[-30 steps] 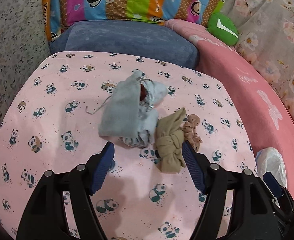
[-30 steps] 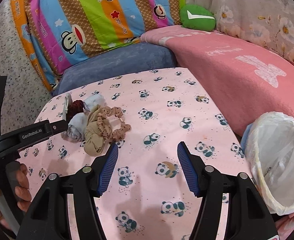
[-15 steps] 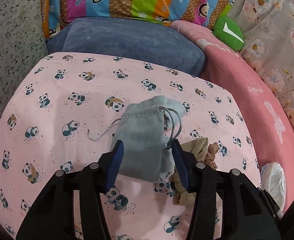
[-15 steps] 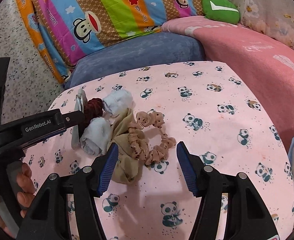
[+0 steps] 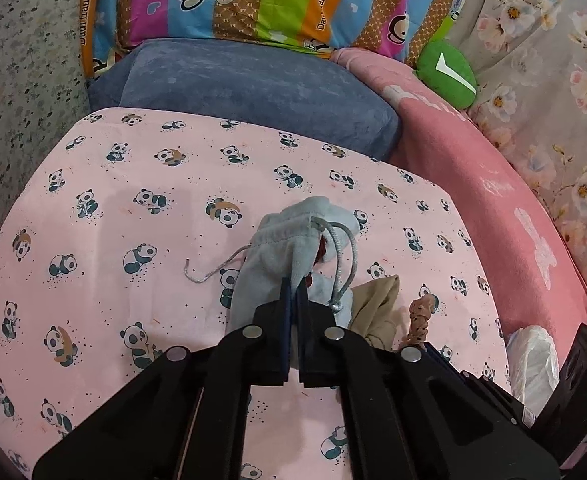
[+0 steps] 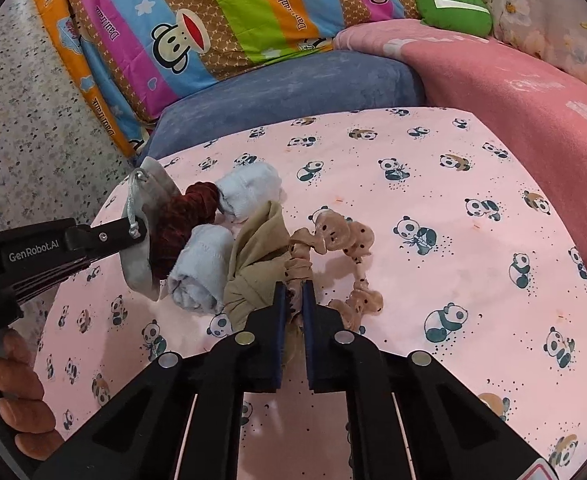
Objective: Collect trash
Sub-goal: 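Grasp the grey drawstring pouch with the left gripper while the right gripper grasps the tan scrunchie, then carry the pouch and scrunchie over the trash bin and open both grippers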
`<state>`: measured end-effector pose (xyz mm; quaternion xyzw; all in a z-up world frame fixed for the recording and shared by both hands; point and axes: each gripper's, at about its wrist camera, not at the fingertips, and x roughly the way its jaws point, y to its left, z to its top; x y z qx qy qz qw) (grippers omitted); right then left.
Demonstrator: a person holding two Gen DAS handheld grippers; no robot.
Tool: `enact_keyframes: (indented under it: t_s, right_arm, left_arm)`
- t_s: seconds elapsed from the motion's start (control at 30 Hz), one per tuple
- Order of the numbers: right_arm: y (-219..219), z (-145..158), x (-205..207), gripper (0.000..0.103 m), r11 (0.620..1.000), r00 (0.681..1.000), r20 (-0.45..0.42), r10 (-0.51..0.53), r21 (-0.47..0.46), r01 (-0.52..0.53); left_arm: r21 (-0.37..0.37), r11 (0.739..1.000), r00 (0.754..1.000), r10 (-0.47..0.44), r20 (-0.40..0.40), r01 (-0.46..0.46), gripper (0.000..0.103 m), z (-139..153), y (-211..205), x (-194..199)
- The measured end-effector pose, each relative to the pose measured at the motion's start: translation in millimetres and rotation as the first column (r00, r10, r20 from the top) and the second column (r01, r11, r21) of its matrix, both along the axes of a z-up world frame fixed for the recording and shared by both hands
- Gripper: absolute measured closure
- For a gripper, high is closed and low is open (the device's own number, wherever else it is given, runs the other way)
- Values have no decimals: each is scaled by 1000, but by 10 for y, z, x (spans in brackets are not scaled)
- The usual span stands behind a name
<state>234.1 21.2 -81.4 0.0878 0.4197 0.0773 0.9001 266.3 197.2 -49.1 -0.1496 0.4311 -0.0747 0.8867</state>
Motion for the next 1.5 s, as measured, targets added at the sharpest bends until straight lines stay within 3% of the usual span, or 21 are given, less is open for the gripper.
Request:
enact_keyframes:
  t_s: [0.43,0.83,1.23,1.5]
  right_arm:
    - [-434,638,-451,96,996,989,127,-79,41,75]
    - [-1155,951,-1041,96,980,963,184,-196,78,185]
    - [-2244,921,-1626,96,924,909,176,-379,124,361]
    - [-2784,816,-1862,96,885,872,153,-465,122,450]
  left_arm:
    - [-9,997,992,-69,109,70,102,662,-411,-389]
    - [6,969,959,-243,147,245,102,988,-1439,-789]
    - [16,900,891,-434,131,436,102,1021,-2590,-1141]
    - [-26,828,824,-555,118,561,101,930,-3236,-1277]
